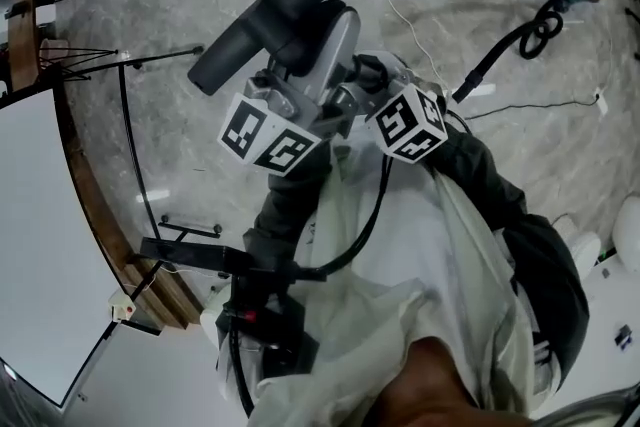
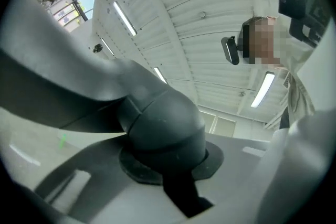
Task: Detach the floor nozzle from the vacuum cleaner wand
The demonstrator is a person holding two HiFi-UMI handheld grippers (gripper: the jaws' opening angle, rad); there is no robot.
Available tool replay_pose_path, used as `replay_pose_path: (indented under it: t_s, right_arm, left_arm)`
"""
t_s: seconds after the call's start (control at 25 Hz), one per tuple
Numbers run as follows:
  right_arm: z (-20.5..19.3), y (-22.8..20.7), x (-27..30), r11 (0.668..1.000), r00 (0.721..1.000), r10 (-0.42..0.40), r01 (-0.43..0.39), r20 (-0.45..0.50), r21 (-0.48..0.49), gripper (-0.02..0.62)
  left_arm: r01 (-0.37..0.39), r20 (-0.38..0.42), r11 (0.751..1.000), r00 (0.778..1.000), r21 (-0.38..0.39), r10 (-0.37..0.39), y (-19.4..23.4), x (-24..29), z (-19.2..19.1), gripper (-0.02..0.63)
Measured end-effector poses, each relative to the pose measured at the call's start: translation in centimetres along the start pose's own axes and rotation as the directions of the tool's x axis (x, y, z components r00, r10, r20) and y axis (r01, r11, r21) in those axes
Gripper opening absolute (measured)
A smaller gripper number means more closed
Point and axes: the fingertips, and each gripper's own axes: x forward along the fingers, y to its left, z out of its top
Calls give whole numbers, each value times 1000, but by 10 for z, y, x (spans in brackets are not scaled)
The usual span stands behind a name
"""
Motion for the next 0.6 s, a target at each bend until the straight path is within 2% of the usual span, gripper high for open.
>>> replay_pose_path:
  t_s: [0.04, 0.12, 0.2, 0.28, 0.32, 0.4, 0.44, 0.48, 0.52, 0.56, 0.6]
  right_arm:
    - [0, -3, 1, 999, 999, -36, 35, -8, -11, 38]
    - [1, -2, 2, 1000, 1000, -7, 6, -5, -22, 38]
    - [3, 6, -4, 993, 993, 114, -113, 22, -29, 38]
    - [8, 17, -14, 965, 964, 259, -256, 63, -52, 40]
    - [11, 23, -21, 942, 940, 332, -327, 75, -70, 40]
    - [12, 35, -35, 875, 874, 480, -472, 78, -106, 40]
    - [12, 41, -42, 829, 828, 556, -546, 71, -117, 40]
    - [11, 47, -48, 777, 776, 627, -618, 62, -119, 40]
    - [10, 50, -52, 723, 723, 689, -682, 52, -112, 41]
    - [9, 52, -53, 678, 677, 735, -729, 44, -97, 41]
    - [8, 51, -51, 653, 652, 757, -754, 40, -78, 41]
  left_arm:
    - [-19, 5, 1000, 1000, 1, 19, 3, -1, 2, 71]
    - [-19, 7, 1000, 1000, 9, 19, 3, -1, 4, 71]
    - [48, 8, 999, 999, 26, -48, -9, 2, 4, 71]
    - [182, 24, 982, 983, 55, -184, -31, 3, 8, 72]
    - [272, 38, 960, 961, 72, -275, -45, 1, 11, 74]
    - [439, 56, 894, 894, 96, -445, -71, -7, 14, 77]
    - [495, 56, 863, 863, 104, -502, -78, -12, 13, 77]
    - [529, 54, 842, 842, 106, -536, -81, -15, 12, 77]
    - [542, 54, 834, 835, 102, -548, -81, -14, 11, 78]
    - [536, 59, 839, 839, 91, -542, -76, -12, 12, 78]
    - [514, 66, 854, 852, 78, -519, -69, -7, 12, 78]
